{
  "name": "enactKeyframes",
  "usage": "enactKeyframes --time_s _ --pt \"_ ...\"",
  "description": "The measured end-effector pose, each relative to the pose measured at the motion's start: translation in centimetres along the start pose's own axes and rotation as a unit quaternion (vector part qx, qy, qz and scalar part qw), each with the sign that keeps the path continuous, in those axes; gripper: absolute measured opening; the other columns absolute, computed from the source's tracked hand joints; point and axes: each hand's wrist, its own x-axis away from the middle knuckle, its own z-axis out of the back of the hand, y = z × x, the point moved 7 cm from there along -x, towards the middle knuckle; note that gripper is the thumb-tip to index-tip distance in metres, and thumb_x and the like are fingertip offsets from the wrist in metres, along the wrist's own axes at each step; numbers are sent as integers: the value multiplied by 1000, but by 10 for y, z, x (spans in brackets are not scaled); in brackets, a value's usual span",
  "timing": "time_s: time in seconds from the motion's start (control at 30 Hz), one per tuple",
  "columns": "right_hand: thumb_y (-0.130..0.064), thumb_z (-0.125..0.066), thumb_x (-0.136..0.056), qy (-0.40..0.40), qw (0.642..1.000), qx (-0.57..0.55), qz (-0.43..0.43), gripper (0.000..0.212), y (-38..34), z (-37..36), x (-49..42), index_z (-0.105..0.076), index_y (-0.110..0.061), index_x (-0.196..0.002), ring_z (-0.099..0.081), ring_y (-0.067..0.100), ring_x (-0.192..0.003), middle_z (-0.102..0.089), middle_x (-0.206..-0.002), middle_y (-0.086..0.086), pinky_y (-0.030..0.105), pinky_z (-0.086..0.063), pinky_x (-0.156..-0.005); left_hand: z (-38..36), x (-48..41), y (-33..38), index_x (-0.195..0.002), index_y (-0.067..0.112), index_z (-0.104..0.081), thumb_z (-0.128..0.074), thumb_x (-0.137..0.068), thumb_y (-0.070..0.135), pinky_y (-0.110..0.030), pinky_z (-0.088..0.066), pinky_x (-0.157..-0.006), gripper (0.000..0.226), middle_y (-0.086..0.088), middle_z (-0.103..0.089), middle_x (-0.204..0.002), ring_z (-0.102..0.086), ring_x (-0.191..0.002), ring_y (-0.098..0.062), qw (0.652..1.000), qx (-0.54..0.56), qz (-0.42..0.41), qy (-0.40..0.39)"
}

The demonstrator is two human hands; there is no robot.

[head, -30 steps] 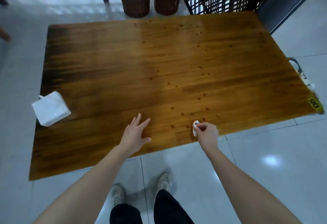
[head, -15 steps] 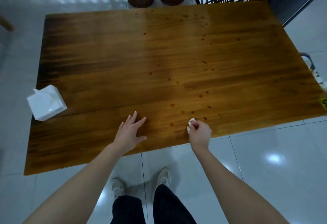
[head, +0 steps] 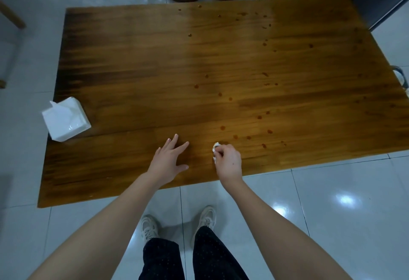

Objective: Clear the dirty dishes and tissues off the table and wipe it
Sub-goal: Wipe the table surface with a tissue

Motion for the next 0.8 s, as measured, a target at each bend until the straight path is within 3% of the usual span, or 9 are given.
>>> enactKeyframes --time_s 0.17,0.3,0.43,0.57,0.67,0.8 --pt "-8 -52 -95 -17 999 41 20 20 8 9 -4 -67 -9 -108 -46 8 -87 -59 -106 3 17 -39 -71 -2 -2 -2 -153 34 -18 -64 -90 35 -45 -10 -119 78 -2 3 -163 1 -149 -24 1000 -2 3 -1" --pt "-5 -53 -94 31 998 31 -36 20 49 48 -14 -70 -4 -104 -48 12 -87 -61 -105 8 20 -37 -72 -4 -3 -3 -153 34 -18 -64 -90 37 -46 -11 -118 78 -2 3 -163 1 -149 -24 1000 -2 11 0" --pt "0 -55 -91 97 990 10 -105 18 95 98 -24 -71 0 -99 -58 23 -86 -66 -100 16 29 -44 -71 -2 -3 0 -153 33 -20 -64 -90 37 -46 -11 -118 76 -2 2 -163 0 -150 -25 1000 6 20 -6" --pt "0 -58 -90 151 975 -16 -162 17 123 131 -27 -71 3 -100 -62 26 -86 -70 -97 17 29 -44 -70 0 -3 2 -153 33 -21 -63 -91 37 -46 -13 -118 75 -2 1 -163 -1 -150 -25 999 7 31 -13" --pt "-1 -59 -88 141 977 -20 -156 14 118 125 -31 -71 1 -97 -57 20 -79 -70 -95 16 27 -42 -68 0 -3 3 -152 33 -21 -63 -90 38 -46 -15 -118 75 -2 0 -163 -3 -149 -25 999 0 40 -11" --pt "-8 -56 -93 56 995 1 -81 18 78 81 -33 -70 -6 -104 -53 11 -81 -66 -105 7 20 -39 -68 3 -3 8 -152 33 -23 -64 -90 37 -45 -19 -118 75 -3 -3 -163 -7 -149 -25 999 1 49 1"
